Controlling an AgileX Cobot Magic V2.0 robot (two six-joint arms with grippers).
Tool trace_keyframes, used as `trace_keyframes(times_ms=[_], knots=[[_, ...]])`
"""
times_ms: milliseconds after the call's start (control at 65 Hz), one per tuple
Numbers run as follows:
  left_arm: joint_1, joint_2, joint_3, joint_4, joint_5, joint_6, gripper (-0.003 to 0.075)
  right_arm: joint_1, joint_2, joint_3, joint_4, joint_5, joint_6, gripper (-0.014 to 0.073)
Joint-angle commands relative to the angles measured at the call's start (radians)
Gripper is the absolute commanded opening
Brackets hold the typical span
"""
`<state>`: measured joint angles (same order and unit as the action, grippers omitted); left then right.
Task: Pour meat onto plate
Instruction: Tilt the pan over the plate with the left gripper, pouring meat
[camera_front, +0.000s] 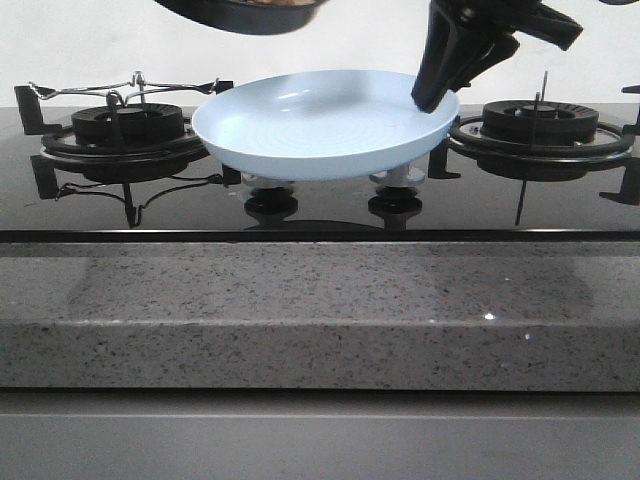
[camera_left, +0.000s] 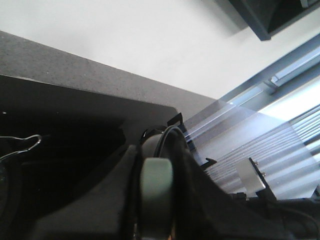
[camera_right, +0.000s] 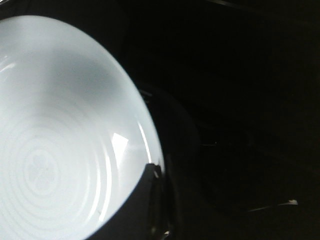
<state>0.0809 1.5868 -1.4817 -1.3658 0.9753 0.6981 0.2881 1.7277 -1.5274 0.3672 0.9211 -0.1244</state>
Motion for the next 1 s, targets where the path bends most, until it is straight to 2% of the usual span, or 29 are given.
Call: trace_keyframes(times_ms=[0, 277, 415, 600, 769, 985], knots=[[-0.034, -0.072, -0.027, -0.064, -0.035, 0.024, -0.0020, 0.001, -0.056, -0.024, 0.030, -0.033, -0.011, -0.0061], [-0.164, -0.144, -0.027, 0.041, -0.174, 0.137, -0.0020, 0.001, -0.056, -0.024, 0.030, -0.033, -0.011, -0.0061], [-0.246, -0.190, -0.027, 0.212, -0.298, 0.151, -0.0020, 0.001, -0.056, -0.024, 0.030, -0.033, -0.011, -0.0061], [-0.374, -0.219, -0.028, 0.345, -0.365, 0.203, -0.0020, 0.001, -0.056, -0.024, 0.030, -0.033, -0.011, -0.0061], [-0.506, -0.252, -0.028, 0.551, -0.436, 0.206, -0.0020, 0.001, -0.056, -0.024, 0.030, -0.033, -0.011, -0.0061], [-0.618, -0.282, -0.028, 0.760, -0.506, 0.206, -0.0020, 0.001, -0.056, -0.024, 0.030, -0.033, -0.011, -0.0061]])
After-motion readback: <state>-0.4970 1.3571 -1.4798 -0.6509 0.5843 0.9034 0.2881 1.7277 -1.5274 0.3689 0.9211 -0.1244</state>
